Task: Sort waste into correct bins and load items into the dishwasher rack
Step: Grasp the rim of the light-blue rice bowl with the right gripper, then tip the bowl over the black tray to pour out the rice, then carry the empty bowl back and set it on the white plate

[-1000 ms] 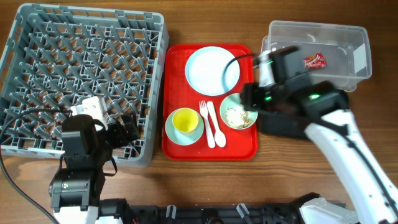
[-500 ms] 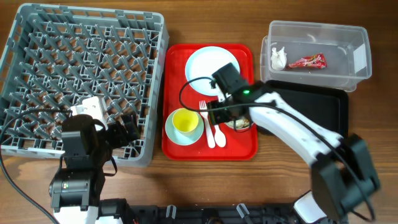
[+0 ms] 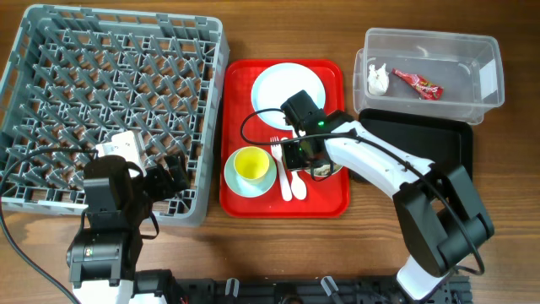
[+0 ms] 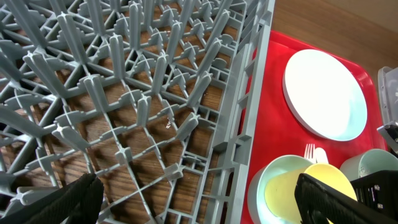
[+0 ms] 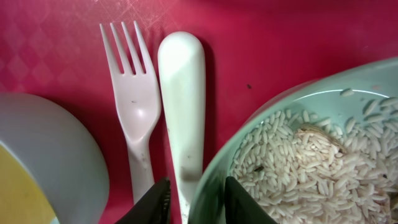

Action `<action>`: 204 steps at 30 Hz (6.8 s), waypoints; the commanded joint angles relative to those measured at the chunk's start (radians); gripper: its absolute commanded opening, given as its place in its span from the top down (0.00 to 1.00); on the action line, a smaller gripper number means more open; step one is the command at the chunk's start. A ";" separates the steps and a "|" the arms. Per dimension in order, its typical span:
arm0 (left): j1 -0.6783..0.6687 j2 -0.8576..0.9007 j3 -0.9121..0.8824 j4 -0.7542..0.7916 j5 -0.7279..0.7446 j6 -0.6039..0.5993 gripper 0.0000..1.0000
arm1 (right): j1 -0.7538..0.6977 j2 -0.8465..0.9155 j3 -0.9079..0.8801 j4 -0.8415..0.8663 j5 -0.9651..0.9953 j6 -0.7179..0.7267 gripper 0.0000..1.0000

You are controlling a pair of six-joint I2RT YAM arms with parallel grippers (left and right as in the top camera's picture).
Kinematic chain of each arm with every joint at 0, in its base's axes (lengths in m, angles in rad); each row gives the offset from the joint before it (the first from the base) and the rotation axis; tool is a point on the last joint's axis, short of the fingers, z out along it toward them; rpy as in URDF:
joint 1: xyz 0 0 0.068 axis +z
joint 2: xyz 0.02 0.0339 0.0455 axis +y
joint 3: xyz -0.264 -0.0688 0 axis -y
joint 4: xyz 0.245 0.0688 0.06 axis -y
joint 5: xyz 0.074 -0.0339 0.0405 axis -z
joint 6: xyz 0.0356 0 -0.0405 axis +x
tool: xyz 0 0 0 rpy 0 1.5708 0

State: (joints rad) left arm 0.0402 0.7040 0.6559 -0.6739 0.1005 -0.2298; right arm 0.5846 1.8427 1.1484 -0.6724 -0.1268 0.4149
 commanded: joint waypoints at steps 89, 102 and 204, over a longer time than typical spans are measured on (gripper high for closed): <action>-0.006 -0.003 0.019 0.003 -0.013 0.016 0.00 | -1.015 -0.138 -0.195 0.081 -1.172 0.065 0.96; -0.006 -0.003 0.019 0.003 -0.013 0.016 0.00 | -1.125 -0.118 -0.195 0.218 -1.286 0.244 0.96; -0.006 -0.003 0.019 0.003 -0.013 0.016 0.00 | -0.062 -0.260 -0.059 0.517 0.041 -0.648 0.95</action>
State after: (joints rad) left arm 0.0402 0.7040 0.6559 -0.6739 0.1005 -0.2295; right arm 0.4980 1.4918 1.0687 -0.1951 -0.1173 -0.1867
